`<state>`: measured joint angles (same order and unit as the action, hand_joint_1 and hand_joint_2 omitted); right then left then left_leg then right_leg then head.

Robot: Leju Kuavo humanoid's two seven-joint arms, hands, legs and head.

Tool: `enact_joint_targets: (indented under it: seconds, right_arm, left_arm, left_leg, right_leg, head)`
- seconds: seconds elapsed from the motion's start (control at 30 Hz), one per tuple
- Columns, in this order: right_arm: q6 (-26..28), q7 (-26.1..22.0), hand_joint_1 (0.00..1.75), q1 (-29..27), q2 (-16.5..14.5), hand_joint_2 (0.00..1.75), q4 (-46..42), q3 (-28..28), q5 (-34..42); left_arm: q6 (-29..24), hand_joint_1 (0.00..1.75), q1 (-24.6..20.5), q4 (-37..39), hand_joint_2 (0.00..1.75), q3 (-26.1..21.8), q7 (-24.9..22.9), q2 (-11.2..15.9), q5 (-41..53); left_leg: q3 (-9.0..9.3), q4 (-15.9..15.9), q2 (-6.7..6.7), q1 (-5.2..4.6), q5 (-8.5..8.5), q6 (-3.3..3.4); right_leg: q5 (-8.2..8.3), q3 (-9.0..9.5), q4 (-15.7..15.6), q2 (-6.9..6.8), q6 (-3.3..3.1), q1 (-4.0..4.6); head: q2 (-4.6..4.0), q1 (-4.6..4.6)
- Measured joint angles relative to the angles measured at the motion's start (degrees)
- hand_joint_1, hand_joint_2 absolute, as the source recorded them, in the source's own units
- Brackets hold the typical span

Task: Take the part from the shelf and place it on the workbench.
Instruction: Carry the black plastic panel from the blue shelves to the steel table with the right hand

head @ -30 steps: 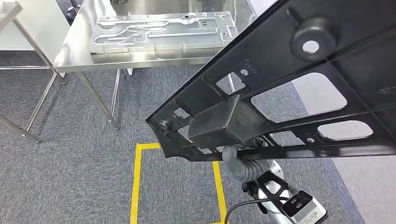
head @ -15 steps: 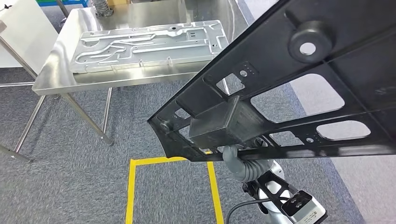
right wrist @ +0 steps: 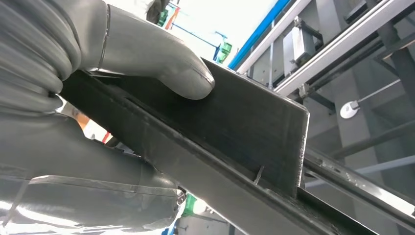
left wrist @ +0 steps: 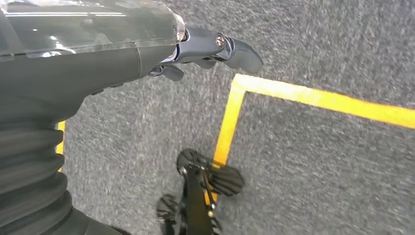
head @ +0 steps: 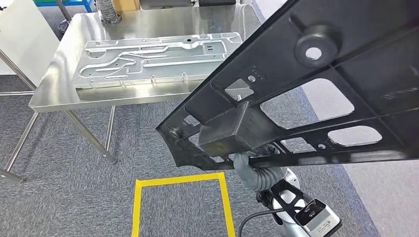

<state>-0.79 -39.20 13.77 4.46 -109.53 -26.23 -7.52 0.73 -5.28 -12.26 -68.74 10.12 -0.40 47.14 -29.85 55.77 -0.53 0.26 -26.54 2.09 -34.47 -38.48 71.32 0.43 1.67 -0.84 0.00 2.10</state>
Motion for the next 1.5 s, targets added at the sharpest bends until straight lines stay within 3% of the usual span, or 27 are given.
enact_joint_targets:
  seconds: [0.1,0.17,0.27,0.3,0.37,0.43,0.47,0.5,0.6,0.63,0.67,0.83,0.9,0.97,1.0,1.03,1.07,1.13,1.2,1.23,1.33,1.4,1.47,1.5]
  right_arm:
    - [0.01,0.01,1.75,0.02,0.0,1.75,0.12,0.03,-0.47]
    - [-0.1,0.01,1.75,0.01,-0.08,1.75,0.28,0.12,-1.54]
    - [-0.26,0.01,1.75,0.03,-0.77,1.75,1.0,0.37,-3.8]
    - [-0.25,0.01,1.75,0.1,-1.1,1.75,1.32,0.4,-4.36]
    - [-0.29,0.01,1.75,0.24,-1.63,1.75,1.89,0.42,-4.67]
    - [-0.41,0.01,1.75,0.32,-1.96,1.75,2.22,0.42,-3.98]
    - [-0.46,0.01,1.75,0.34,-2.03,1.75,2.29,0.42,-3.45]
    - [-0.49,0.01,1.75,0.38,-2.05,1.75,2.32,0.42,-2.98]
    - [-0.5,0.01,1.75,0.62,-2.05,1.75,2.28,0.42,-2.35]
    - [-0.45,0.01,1.75,0.71,-2.05,1.75,2.23,0.42,-2.32]
    - [-0.38,0.01,1.75,0.77,-2.05,1.75,2.19,0.42,-2.31]
    - [-0.02,0.01,1.75,0.84,-2.04,1.75,1.8,0.44,-2.3]
    - [0.69,-0.01,1.75,0.8,-2.02,1.75,0.8,0.52,-2.16]
    - [1.45,-0.01,1.75,0.51,-1.95,1.75,-0.21,0.66,-1.89]
    - [1.67,-0.01,1.75,0.31,-1.89,1.75,-0.55,0.71,-1.78]
    - [1.85,-0.01,1.75,0.16,-1.84,1.75,-0.9,0.74,-1.69]
    - [1.97,-0.01,1.75,0.08,-1.79,1.75,-1.28,0.76,-1.64]
    - [2.05,0.0,1.75,0.1,-1.67,1.75,-1.91,0.83,-1.61]
    - [2.01,0.01,1.75,0.29,-1.52,1.75,-2.22,1.02,-1.46]
    - [1.96,0.01,1.75,0.47,-1.45,1.75,-2.33,1.17,-1.29]
    - [1.8,-0.01,1.75,1.04,-1.34,1.75,-2.8,1.69,-0.7]
    - [1.79,-0.01,1.75,1.12,-1.29,1.75,-3.17,1.97,-0.61]
    - [1.86,-0.01,1.75,0.93,-1.22,1.75,-3.46,2.09,-0.67]
    - [1.92,-0.01,1.75,0.7,-1.15,1.75,-3.56,2.13,-0.74]
  left_arm:
    - [0.01,0.0,-0.04,0.0,1.75,0.0,-0.03,-0.15,-0.02]
    - [-0.03,0.0,-0.1,0.0,1.75,0.0,-0.05,-0.18,-0.07]
    - [-0.04,0.0,-0.18,0.0,1.75,-0.04,-0.03,-0.21,-0.13]
    - [-0.02,0.0,-0.24,0.0,1.75,-0.07,-0.01,-0.24,-0.12]
    - [0.02,0.0,-0.38,0.0,1.75,-0.13,-0.01,-0.32,-0.08]
    - [0.04,0.0,-0.29,0.0,1.75,-0.17,-0.03,-0.34,0.04]
    - [0.05,0.0,-0.16,0.0,1.75,-0.17,-0.04,-0.35,0.09]
    - [0.07,0.0,-0.02,0.0,1.75,-0.17,-0.06,-0.35,0.14]
    - [0.1,0.0,0.19,0.0,1.75,-0.22,-0.17,-0.35,0.16]
    - [0.11,0.0,0.18,0.0,1.75,-0.25,-0.21,-0.36,0.17]
    - [0.11,0.0,0.15,0.0,1.75,-0.27,-0.26,-0.38,0.19]
    - [0.11,0.0,0.07,0.0,1.75,-0.28,-0.34,-0.41,0.22]
    - [0.12,0.0,-0.04,0.0,1.75,-0.28,-0.27,-0.4,0.22]
    - [0.13,0.0,-0.1,0.0,1.75,-0.3,-0.2,-0.41,0.2]
    - [0.12,0.0,-0.06,0.0,1.75,-0.31,-0.2,-0.41,0.17]
    - [0.11,0.0,-0.03,0.0,1.75,-0.33,-0.2,-0.41,0.13]
    - [0.11,0.0,-0.02,0.0,1.75,-0.34,-0.2,-0.42,0.09]
    - [0.16,0.0,-0.03,0.03,1.75,-0.36,-0.2,-0.6,0.05]
    - [0.24,0.0,-0.13,0.09,1.75,-0.37,-0.14,-0.91,0.07]
    - [0.26,0.0,-0.17,0.12,1.75,-0.38,-0.11,-1.05,0.07]
    - [0.27,0.0,-0.29,0.1,1.75,-0.39,0.01,-1.17,0.11]
    - [0.29,0.0,-0.45,0.09,1.75,-0.39,0.09,-1.31,0.2]
    - [0.3,0.0,-0.38,0.09,1.75,-0.39,0.13,-1.37,0.25]
    - [0.3,0.0,-0.27,0.09,1.75,-0.39,0.14,-1.36,0.25]
  left_leg:
    - [2.33,0.06,-0.06,0.15,-1.92,-0.7]
    - [3.18,0.09,-0.1,0.09,-2.83,-1.49]
    - [3.89,1.07,-0.02,0.14,-3.02,-2.58]
    - [3.27,2.58,0.04,0.22,-3.55,-2.78]
    - [-0.09,8.6,0.16,0.38,-5.94,-3.19]
    - [-5.02,15.22,0.19,0.4,-8.75,-3.55]
    - [-6.75,16.59,0.2,0.4,-9.13,-3.59]
    - [-7.46,15.81,0.22,0.42,-8.21,-3.57]
    - [-5.51,5.84,0.69,0.34,-0.47,-3.13]
    - [-4.93,3.48,0.95,0.17,1.15,-2.78]
    - [-4.63,2.35,1.16,-0.01,1.95,-2.4]
    - [-4.01,1.98,1.05,-0.14,1.74,-1.35]
    - [-2.67,1.49,0.57,-0.01,1.06,-0.3]
    - [-1.17,1.27,0.16,-0.07,-0.07,0.31]
    - [-0.56,1.27,-0.02,-0.14,-0.62,0.35]
    - [0.17,1.27,-0.2,-0.23,-1.23,0.36]
    - [1.05,1.27,-0.38,-0.34,-1.89,0.33]
    - [2.76,1.26,-0.62,-0.55,-3.34,0.2]
    - [3.84,1.03,-0.83,-0.62,-4.59,-0.25]
    - [4.29,1.08,-0.88,-0.62,-4.82,-0.56]
    - [4.31,3.27,-0.64,-0.59,-4.02,-1.47]
    - [0.97,9.01,-0.27,-0.36,-4.23,-2.12]
    - [-3.92,15.27,-0.04,0.04,-7.13,-2.75]
    - [-5.87,16.79,0.03,0.25,-8.95,-3.03]
  right_leg:
    - [8.0,2.21,-10.47,-0.42,-0.11,0.01]
    - [10.07,3.13,-13.83,-0.54,-0.96,0.27]
    - [9.88,4.4,-14.52,-0.62,-2.42,0.28]
    - [9.78,5.04,-14.65,-0.79,-2.78,0.21]
    - [9.07,6.11,-14.77,-1.21,-3.21,0.23]
    - [8.2,6.82,-14.75,-1.4,-3.26,0.33]
    - [7.73,7.27,-14.73,-1.43,-3.21,0.36]
    - [7.23,7.85,-14.72,-1.45,-3.13,0.36]
    - [5.58,9.99,-14.74,-1.62,-2.65,0.37]
    - [5.12,10.49,-14.78,-1.62,-2.35,0.42]
    - [4.79,10.8,-14.87,-1.6,-2.05,0.46]
    - [4.54,11.1,-14.36,-1.51,-1.23,0.5]
    - [3.41,7.45,-7.85,-1.15,-0.47,0.37]
    - [0.67,1.12,0.65,-0.78,-0.06,0.26]
    - [-0.21,-0.93,2.25,-0.74,-0.08,0.27]
    - [-0.12,-2.08,2.06,-0.72,-0.21,0.33]
    - [1.23,-2.26,-0.02,-0.7,-0.49,0.46]
    - [7.48,-1.1,-7.24,-0.47,-1.56,1.03]
    - [11.93,-0.08,-12.02,-0.03,-2.46,1.6]
    - [12.52,0.2,-12.83,0.18,-2.69,1.76]
    - [11.72,2.36,-14.24,0.21,-3.29,1.46]
    - [10.92,4.16,-15.02,0.05,-3.63,1.09]
    - [9.72,5.58,-15.21,-0.02,-3.7,0.87]
    - [9.03,6.35,-15.21,0.01,-3.59,0.74]
  head:
    - [0.0,-0.02]
    - [0.0,-0.01]
    - [0.0,-0.01]
    - [0.0,0.01]
    - [0.0,0.02]
    - [0.0,0.03]
    - [0.0,0.03]
    - [0.0,0.02]
    - [0.0,0.02]
    - [0.0,0.02]
    - [0.0,0.02]
    - [0.0,0.02]
    - [0.0,0.02]
    - [0.0,0.01]
    - [0.0,0.01]
    - [0.0,0.01]
    - [0.0,0.01]
    - [0.0,0.01]
    - [0.0,-0.01]
    - [0.0,-0.01]
    - [0.0,0.01]
    - [0.0,0.01]
    - [0.0,0.01]
    - [0.0,0.02]
